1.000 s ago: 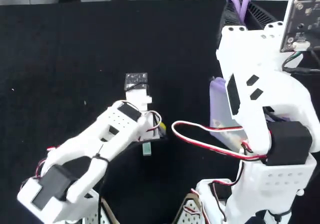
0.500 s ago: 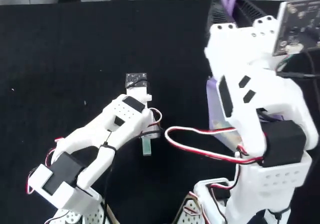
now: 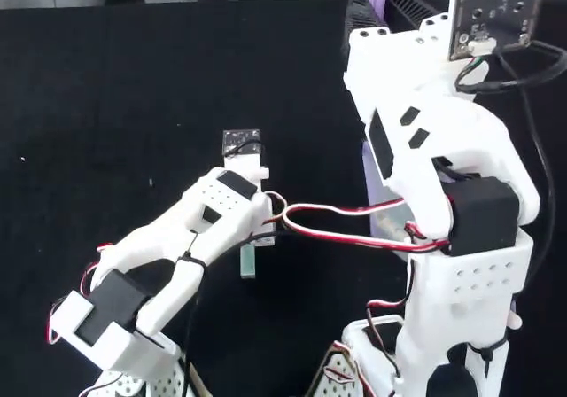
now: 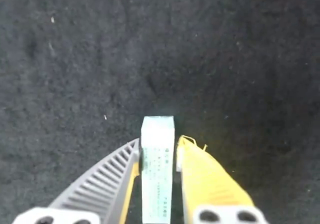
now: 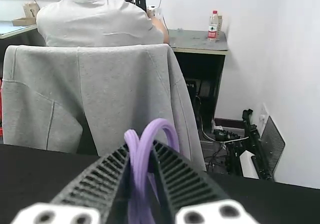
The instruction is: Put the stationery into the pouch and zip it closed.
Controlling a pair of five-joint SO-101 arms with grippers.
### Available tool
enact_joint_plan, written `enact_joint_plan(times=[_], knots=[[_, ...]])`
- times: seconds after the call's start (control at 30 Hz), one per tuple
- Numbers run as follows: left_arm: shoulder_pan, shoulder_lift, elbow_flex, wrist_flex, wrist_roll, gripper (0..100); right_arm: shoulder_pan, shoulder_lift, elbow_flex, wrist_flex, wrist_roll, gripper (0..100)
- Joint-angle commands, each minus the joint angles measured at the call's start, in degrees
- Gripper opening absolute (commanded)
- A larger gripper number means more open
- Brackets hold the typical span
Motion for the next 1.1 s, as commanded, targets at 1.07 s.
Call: enact_joint_plan(times=[1.07], knots=[[-45.32,-19.87,-0.84,-3.78,-0.09,4,-24.35,4.53,-3.21,3.43,-0.09,1.1]])
